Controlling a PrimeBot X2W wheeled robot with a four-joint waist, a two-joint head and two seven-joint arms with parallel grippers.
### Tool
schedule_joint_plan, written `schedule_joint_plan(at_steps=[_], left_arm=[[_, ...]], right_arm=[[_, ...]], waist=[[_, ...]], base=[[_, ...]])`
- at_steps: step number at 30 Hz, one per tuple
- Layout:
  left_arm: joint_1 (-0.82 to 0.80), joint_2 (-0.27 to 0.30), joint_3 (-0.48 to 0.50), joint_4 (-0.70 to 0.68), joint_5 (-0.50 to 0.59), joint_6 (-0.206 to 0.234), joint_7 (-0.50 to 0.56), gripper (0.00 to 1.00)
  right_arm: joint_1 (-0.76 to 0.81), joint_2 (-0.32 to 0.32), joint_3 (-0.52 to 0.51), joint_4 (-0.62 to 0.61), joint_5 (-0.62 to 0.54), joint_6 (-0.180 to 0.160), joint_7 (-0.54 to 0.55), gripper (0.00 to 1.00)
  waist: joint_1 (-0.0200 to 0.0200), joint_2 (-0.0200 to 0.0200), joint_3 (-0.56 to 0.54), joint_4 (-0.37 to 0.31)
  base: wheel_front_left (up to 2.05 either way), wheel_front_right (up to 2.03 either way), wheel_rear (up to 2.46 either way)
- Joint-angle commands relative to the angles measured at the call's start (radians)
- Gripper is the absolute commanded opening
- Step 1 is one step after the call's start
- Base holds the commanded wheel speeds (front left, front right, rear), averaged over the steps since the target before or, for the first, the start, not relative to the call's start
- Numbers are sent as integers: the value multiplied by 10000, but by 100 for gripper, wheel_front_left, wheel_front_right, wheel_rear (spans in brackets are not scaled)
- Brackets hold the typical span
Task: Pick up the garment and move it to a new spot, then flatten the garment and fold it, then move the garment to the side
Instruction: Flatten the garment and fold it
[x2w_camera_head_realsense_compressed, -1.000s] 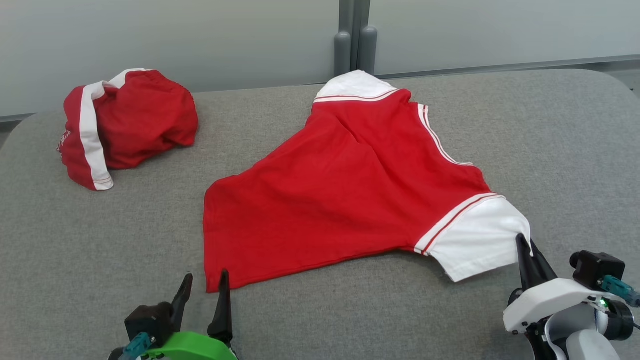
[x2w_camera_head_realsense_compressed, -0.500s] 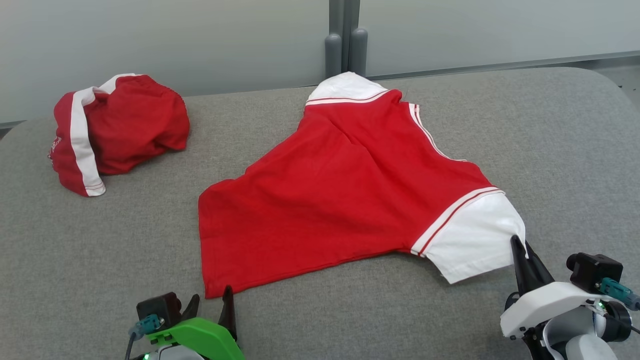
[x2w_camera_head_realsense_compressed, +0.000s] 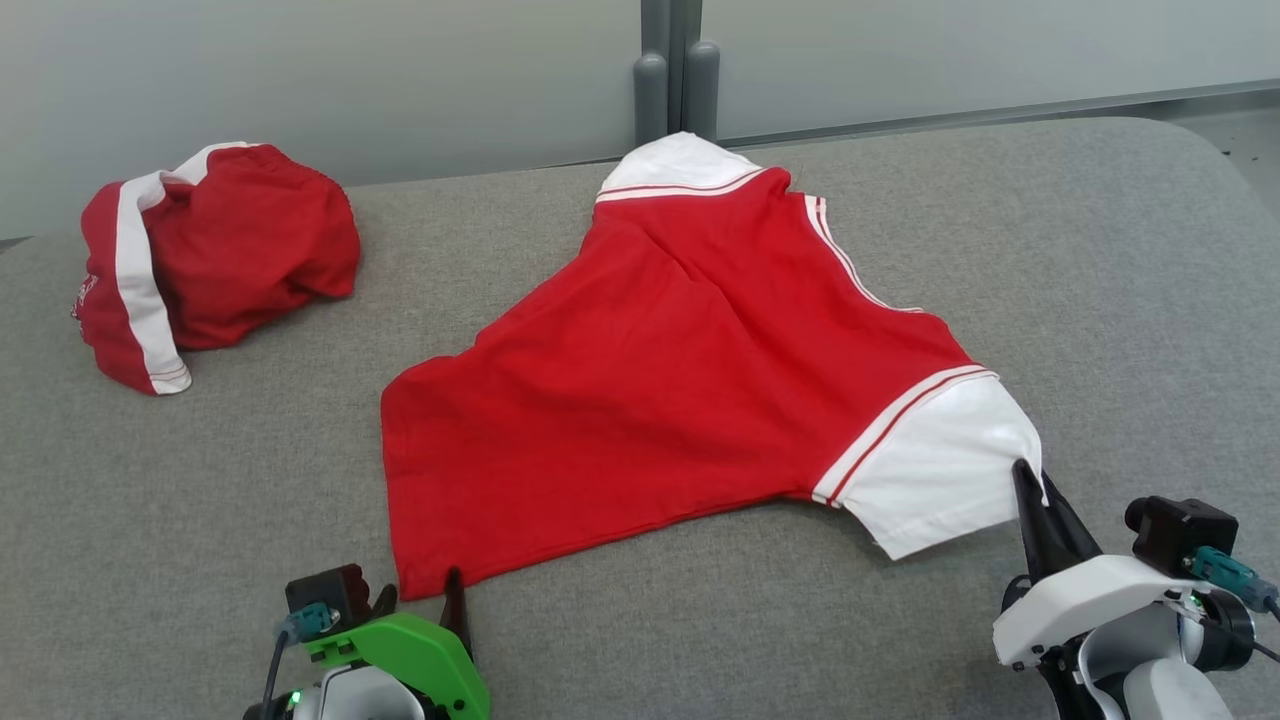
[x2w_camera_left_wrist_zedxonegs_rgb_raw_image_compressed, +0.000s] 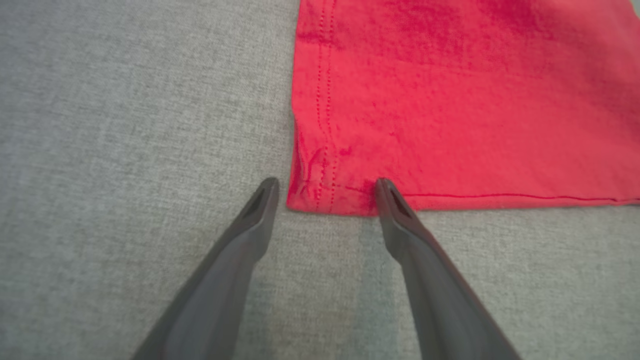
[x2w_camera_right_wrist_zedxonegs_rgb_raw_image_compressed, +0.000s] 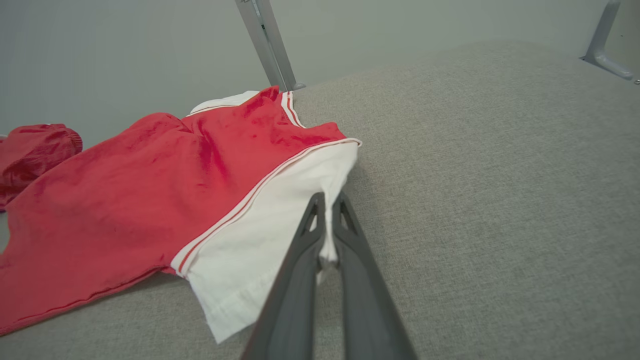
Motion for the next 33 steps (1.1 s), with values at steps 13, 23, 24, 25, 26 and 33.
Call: schedule_joint_plan(at_steps=[13, 23, 24, 25, 26, 33], left_arm=[[-433, -166, 126, 489, -912, -569, -887, 0], [-656, -201, 388, -1058, -1579, -1034, -2163, 0], [-682, -201, 396, -1287, -1595, -1077, -2289, 0], [-697, -205, 406, -1545, -1620, -1133, -2403, 0], [-699, -204, 458, -1798, -1686, -1159, -2495, 0], [-693, -98, 514, -3780, -1498, -1034, -2725, 0]], right_arm=[[-235, -34, -100, -134, -13, 1, -219, 0], [-532, -36, -406, -871, -160, 1, -579, 0], [-593, -36, -489, -1018, -155, 1, -664, 0], [-651, -36, -551, -1186, -155, 1, -751, 0], [-700, -34, -621, -1373, -124, 1, -858, 0], [-799, -33, -835, -3141, 158, 1, -1143, 0]], waist=[[0, 106, -34, 17], [0, 106, -471, 105], [0, 106, -534, 108], [0, 106, -602, 112], [0, 106, -664, 117], [0, 106, -1014, 49]], base=[[0, 0, 0], [0, 0, 0], [0, 0, 0], [0, 0, 0], [0, 0, 0], [0, 0, 0]])
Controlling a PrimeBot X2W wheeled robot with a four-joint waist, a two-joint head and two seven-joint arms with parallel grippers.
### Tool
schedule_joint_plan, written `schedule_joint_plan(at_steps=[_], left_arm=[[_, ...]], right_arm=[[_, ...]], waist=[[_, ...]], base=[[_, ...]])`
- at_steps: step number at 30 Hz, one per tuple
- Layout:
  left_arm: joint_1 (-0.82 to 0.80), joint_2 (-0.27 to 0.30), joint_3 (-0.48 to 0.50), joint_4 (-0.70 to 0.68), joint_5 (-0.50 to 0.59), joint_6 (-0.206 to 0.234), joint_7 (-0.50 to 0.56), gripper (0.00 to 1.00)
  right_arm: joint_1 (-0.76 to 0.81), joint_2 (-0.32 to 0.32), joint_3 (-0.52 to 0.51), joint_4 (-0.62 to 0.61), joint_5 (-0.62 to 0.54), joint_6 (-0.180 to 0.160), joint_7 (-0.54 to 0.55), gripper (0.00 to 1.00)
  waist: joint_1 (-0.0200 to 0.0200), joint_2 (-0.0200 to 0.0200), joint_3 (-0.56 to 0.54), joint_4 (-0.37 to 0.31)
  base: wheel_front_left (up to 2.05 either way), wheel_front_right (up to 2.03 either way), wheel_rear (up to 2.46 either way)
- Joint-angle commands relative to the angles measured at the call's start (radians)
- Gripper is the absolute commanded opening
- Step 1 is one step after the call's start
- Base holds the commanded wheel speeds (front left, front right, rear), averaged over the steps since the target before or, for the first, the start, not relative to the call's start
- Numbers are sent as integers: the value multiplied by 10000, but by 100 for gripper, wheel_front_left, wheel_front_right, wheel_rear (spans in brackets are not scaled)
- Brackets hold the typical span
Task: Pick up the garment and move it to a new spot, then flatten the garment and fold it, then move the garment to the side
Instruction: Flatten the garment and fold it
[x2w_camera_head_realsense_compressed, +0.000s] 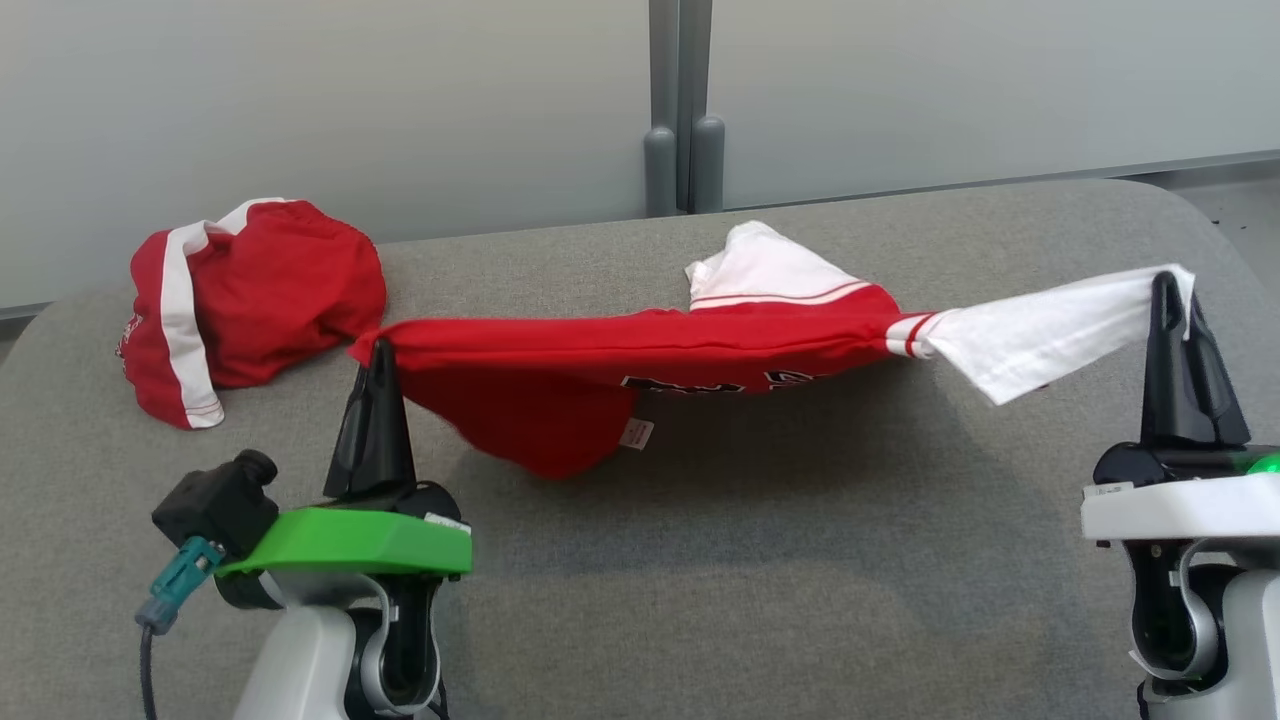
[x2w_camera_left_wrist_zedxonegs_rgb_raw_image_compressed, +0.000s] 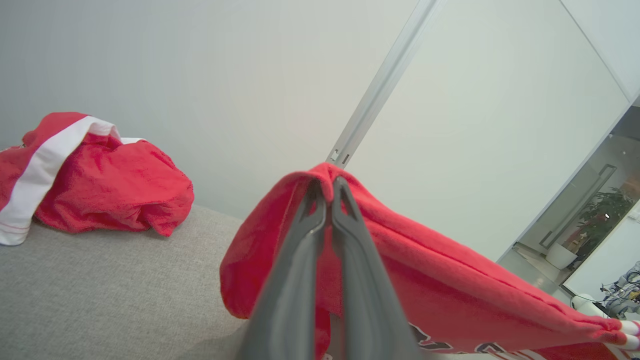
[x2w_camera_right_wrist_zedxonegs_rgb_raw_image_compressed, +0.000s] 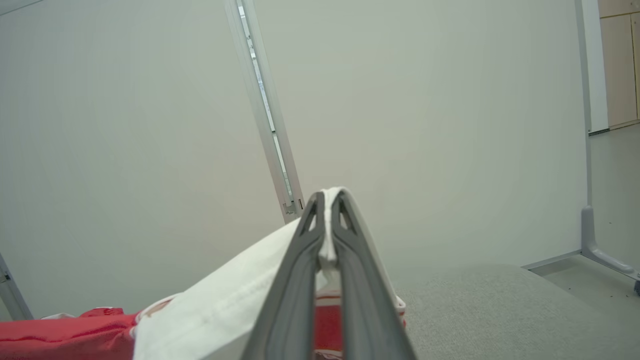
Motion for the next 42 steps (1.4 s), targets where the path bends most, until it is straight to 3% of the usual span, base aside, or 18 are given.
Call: schedule_joint_plan(at_steps=[1, 11, 18, 22, 31, 37, 42], left_arm=[[-125, 103, 1, -388, 60, 62, 31, 0], [-1048, 689, -79, -4019, 358, 472, 1250, 0], [-2554, 1092, 0, -4404, 285, 649, 2493, 0], [-3620, 1168, 101, -3534, -28, 525, 3022, 0], [-7503, 1834, 275, 139, 433, -34, 3341, 0], [-10824, 2264, 90, 2825, 1443, -612, 2205, 0], [-11632, 2320, -132, 4463, 1702, -1124, 1121, 0]], right_arm=[[-111, -32, -38, -370, 47, 1, 1, 0], [-733, -189, -167, -3302, -112, 2, 709, 0], [-2190, -495, 128, -3652, -301, 2, 1490, 0], [-3452, -685, 719, -2751, -65, 2, 1785, 0], [-8020, -902, 1522, 1134, -465, 2, 1418, 0], [-11203, -468, 1071, 3762, -1024, 1, 257, 0], [-11544, -242, 1251, 4817, -992, 2, -448, 0]], waist=[[0, 106, -96, -62], [0, 106, -120, -327], [0, 106, 670, -508], [0, 106, 1503, -584], [0, 106, 3086, -895], [0, 106, 3707, -1193], [0, 106, 4080, -1432]], base=[[0, 0, 0], [0, 0, 0], [0, 0, 0], [0, 0, 0], [0, 0, 0], [0, 0, 0], [0, 0, 0]])
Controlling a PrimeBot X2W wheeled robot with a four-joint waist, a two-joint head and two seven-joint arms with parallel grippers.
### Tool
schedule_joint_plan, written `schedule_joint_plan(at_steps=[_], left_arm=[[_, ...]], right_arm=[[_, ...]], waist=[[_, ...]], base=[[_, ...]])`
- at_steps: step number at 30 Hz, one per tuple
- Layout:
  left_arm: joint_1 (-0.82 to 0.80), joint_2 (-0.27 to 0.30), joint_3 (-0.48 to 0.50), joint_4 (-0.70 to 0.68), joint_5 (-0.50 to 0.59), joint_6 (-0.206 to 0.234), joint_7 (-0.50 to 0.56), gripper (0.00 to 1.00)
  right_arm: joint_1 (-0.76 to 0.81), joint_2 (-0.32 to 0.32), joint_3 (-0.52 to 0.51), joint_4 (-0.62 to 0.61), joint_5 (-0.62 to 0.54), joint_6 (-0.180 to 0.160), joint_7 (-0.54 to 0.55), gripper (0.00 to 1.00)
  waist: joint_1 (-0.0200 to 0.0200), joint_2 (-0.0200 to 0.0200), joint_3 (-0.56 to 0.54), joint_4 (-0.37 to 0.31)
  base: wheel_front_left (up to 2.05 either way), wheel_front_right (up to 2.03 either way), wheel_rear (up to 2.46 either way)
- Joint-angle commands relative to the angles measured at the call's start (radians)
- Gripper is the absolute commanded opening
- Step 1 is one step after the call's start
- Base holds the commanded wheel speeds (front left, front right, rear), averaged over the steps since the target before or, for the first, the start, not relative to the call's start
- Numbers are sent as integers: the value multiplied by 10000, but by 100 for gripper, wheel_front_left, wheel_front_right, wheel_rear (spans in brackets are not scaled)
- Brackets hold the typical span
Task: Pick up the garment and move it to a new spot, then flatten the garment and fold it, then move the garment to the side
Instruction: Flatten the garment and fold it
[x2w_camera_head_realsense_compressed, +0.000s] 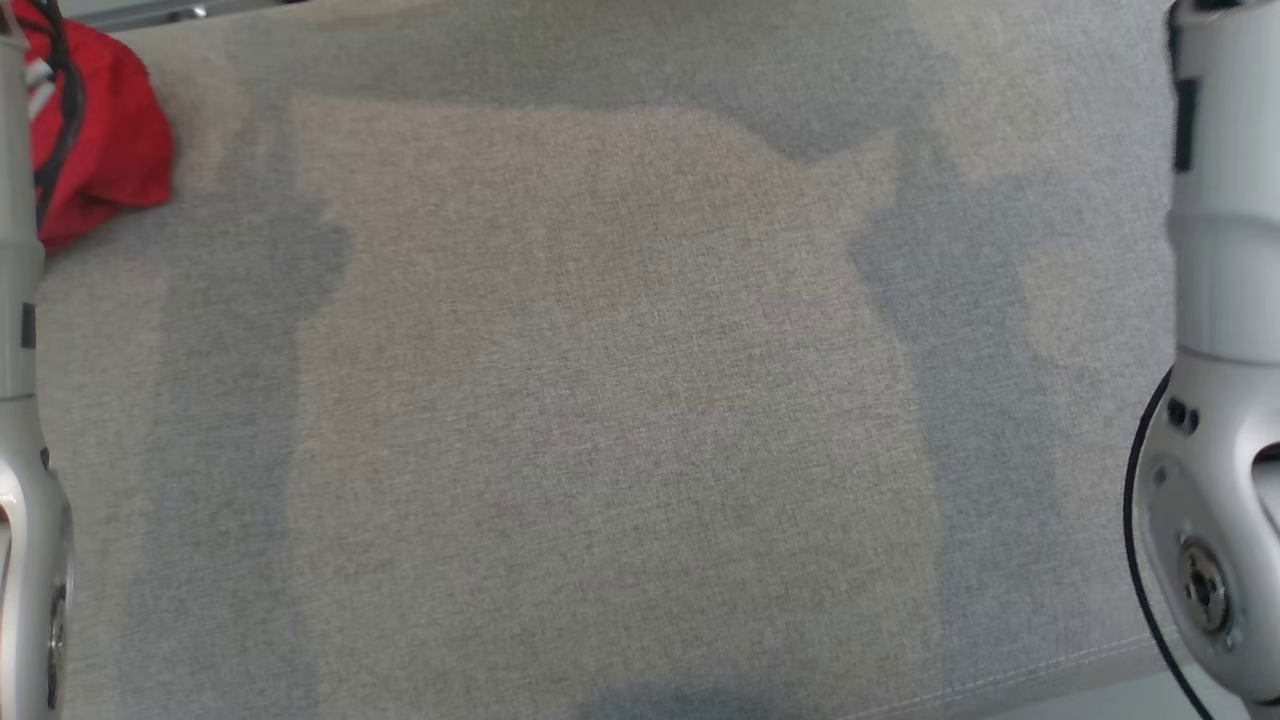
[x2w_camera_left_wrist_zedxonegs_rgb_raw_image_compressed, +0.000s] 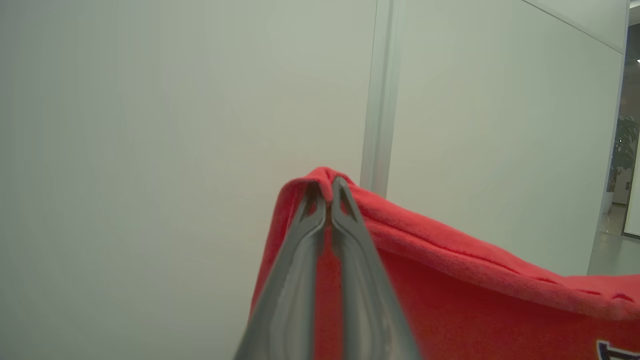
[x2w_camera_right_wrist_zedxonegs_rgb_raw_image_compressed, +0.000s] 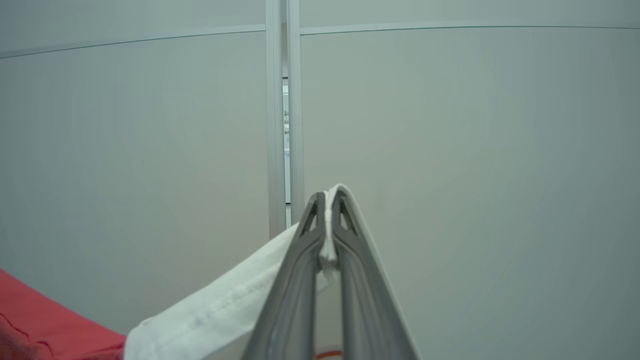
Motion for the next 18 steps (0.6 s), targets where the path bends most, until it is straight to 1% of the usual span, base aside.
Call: schedule_joint_plan(at_steps=[1, 5, 9, 10, 13, 18], left_arm=[[82, 74, -45, 204, 35, -73, -121, 0], [639, 193, -263, 1149, -64, -323, -652, 0], [1354, 276, -502, 1604, -271, -461, -997, 0], [1698, 321, -590, 1572, -496, -509, -1129, 0], [2311, 341, -851, 1105, -976, -521, -1253, 0], [3606, 748, -1120, -318, -1997, -521, -1348, 0]], right_arm=[[265, 38, 103, 92, 112, 4, -84, 0], [1271, 30, 744, 163, 418, 2, -283, 0], [2691, -147, 1339, -227, 891, 2, -423, 0], [3419, -265, 1528, -578, 1101, 2, -470, 0], [4462, -487, 1669, -1297, 1385, 2, -501, 0], [6198, -708, 1401, -2648, 1882, 4, -535, 0]], waist=[[-3, 106, 443, -342], [-3, 106, 838, -479], [-3, 106, 1004, -500], [-3, 106, 980, -462], [-3, 106, 830, -369], [-3, 106, 408, -205]], base=[[0, 0, 0], [0, 0, 0], [0, 0, 0], [0, 0, 0], [0, 0, 0], [0, 0, 0]])
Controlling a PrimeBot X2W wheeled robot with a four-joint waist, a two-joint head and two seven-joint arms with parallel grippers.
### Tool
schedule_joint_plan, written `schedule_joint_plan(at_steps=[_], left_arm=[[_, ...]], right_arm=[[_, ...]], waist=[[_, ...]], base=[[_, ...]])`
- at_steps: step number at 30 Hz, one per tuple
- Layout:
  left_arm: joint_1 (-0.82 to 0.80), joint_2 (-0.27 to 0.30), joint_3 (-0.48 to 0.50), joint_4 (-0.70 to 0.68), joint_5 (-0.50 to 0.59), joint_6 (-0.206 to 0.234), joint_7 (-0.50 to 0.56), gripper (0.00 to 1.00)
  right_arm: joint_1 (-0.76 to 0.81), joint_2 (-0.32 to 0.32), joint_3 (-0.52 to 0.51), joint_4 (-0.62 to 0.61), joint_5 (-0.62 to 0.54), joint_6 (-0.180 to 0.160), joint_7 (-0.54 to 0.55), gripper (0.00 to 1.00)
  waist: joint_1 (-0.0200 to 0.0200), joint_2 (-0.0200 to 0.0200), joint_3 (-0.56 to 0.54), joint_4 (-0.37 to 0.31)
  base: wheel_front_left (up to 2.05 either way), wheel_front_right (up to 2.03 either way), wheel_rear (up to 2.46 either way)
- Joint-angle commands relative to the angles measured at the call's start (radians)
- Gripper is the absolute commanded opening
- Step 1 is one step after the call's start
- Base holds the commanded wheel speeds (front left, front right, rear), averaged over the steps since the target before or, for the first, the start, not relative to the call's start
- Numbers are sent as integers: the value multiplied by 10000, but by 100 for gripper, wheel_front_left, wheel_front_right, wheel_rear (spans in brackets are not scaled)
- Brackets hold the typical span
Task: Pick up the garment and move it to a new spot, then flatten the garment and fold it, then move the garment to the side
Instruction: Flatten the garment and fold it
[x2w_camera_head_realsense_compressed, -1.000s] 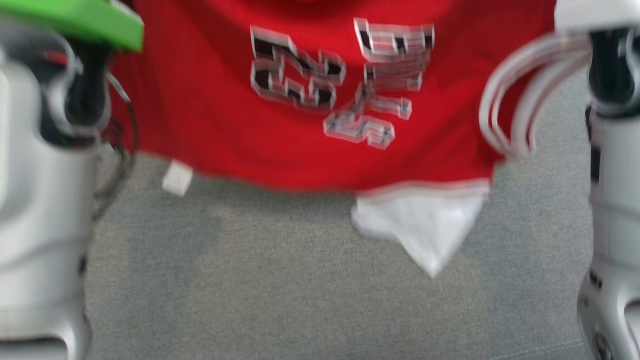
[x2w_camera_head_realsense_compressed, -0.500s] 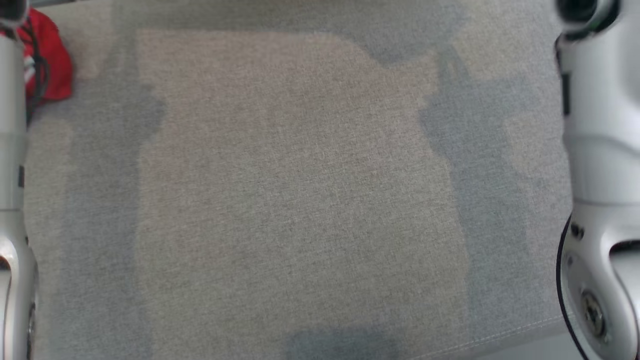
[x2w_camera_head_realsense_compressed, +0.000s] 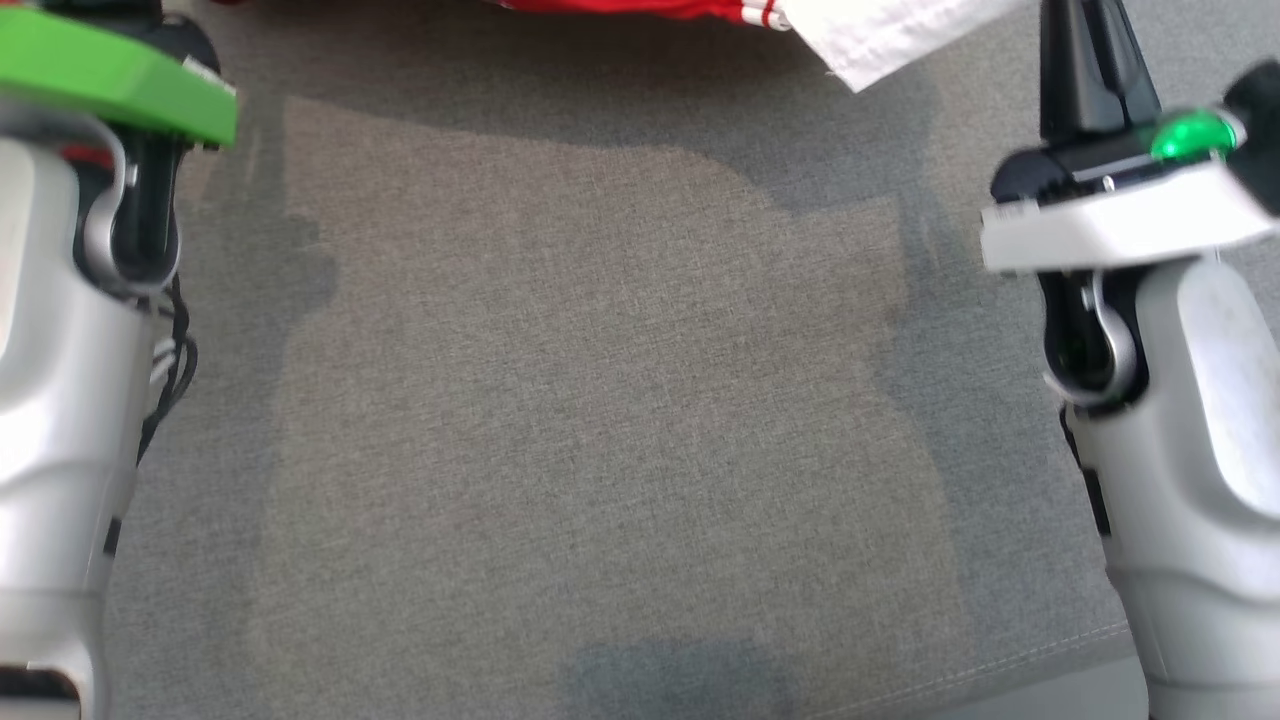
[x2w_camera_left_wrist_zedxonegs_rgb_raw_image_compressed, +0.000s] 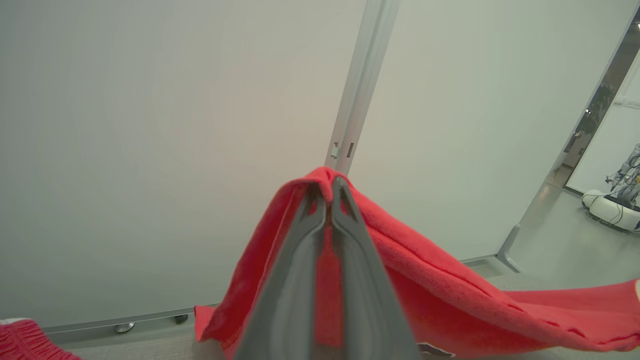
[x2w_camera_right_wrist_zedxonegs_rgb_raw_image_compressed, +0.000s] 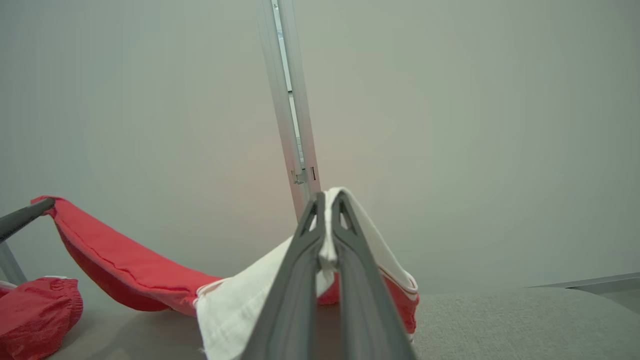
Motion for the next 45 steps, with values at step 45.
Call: schedule_joint_plan(at_steps=[45], left_arm=[[12462, -2547, 2483, -5395, 1020, 428, -85, 0]], right_arm=[[9304, 870, -1432, -2980, 727, 2, 1594, 0]], waist=[[-1, 106, -3778, 546]], base=[[0, 0, 0]])
